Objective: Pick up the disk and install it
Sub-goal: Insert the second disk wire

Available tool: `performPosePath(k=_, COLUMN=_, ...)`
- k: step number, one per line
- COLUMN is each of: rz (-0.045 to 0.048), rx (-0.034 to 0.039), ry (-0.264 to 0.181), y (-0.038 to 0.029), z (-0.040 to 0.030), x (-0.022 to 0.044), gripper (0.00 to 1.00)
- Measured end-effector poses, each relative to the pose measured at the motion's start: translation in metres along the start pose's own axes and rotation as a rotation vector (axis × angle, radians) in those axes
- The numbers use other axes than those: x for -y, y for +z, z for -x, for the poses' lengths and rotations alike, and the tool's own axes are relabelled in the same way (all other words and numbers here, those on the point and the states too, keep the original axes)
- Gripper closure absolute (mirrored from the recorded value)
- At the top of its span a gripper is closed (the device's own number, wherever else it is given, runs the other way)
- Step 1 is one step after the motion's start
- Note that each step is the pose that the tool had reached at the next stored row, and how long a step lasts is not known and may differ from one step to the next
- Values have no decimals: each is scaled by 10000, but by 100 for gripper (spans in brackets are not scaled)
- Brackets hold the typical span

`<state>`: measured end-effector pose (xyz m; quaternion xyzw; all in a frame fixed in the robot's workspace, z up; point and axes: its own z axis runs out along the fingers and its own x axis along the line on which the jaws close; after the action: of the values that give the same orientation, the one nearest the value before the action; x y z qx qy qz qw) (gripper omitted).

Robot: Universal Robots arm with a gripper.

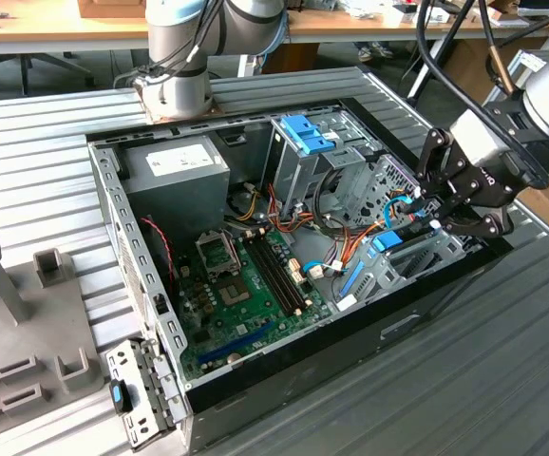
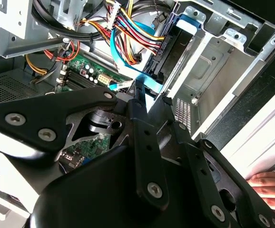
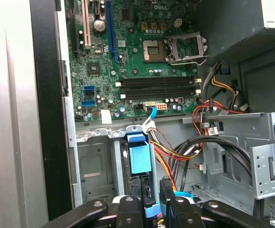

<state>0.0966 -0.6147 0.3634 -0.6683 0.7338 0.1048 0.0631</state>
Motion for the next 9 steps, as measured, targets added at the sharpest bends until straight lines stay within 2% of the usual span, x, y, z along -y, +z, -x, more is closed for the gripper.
performPosePath(k=3, rz=-1, rx=1, ry=3, y=33, z=-8, x=3, gripper=70)
performPosePath(k=9, rz=-1, rx=1, ry=3, y=38, z=-9, x=3, gripper=70)
